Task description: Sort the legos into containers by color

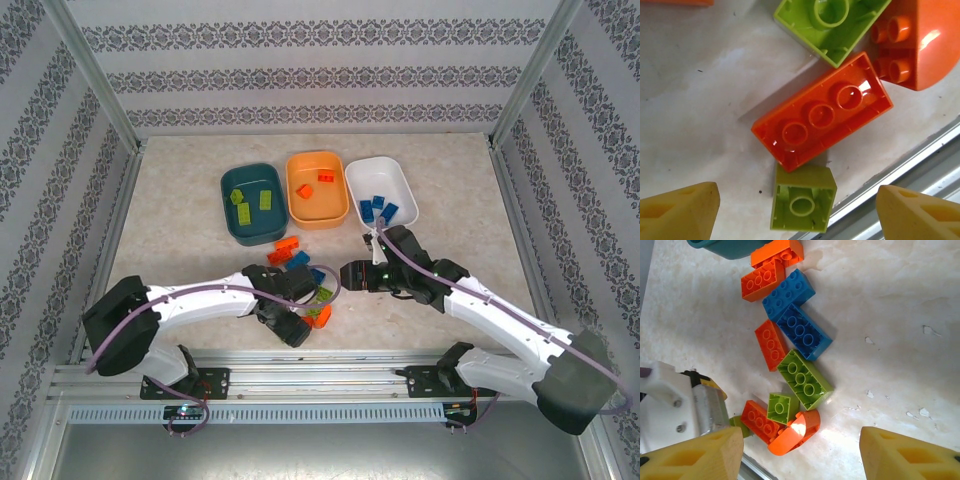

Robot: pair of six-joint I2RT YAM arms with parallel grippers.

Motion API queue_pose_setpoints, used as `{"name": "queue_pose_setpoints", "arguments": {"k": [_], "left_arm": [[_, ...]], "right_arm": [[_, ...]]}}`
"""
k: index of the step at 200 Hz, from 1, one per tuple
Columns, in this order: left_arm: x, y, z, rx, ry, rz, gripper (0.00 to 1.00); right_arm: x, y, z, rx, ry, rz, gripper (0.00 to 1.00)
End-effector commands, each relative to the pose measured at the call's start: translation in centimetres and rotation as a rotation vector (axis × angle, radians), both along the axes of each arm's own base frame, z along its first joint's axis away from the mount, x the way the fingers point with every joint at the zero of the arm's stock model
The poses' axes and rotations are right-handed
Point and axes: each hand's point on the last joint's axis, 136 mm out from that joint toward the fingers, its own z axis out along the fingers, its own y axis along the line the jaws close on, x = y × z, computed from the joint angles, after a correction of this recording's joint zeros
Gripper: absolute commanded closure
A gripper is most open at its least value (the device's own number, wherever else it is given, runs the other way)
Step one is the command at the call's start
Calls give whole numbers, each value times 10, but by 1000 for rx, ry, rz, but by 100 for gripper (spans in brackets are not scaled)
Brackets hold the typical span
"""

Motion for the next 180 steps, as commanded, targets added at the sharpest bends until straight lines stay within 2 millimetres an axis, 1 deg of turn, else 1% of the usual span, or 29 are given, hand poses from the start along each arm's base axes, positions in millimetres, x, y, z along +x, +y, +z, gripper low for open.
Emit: {"name": "queue_pose_setpoints", "arguments": {"k": [1,33,65,91,112,128,159,180], "left_arm": [[-1,-7,-2,-4,1,-32,19],[-6,-3,-9,4,26,-29,20],[-9,-3,-14,5,41,-31,28],[-12,2,-21,32,59,-28,35],[-12,8,-25,64,61,-20,35],[-12,9,-27,71,60,-15,38],[-12,12,-32,88,75,-9,49],[-13,14,-33,94,83,-2,59]], "right_arm": [[-1,-6,-3,-21,-6,-29,37],[1,-3,-5,-17,0,-28,37],[2,-2,-7,-22,1,-31,37],[2,-4,-10,-31,5,-37,37],[2,-5,-10,-33,6,-39,37],[2,-5,-10,-31,5,-42,37],[3,-4,-10,-31,3,-43,37],[3,-5,-10,-33,2,-48,37]]}}
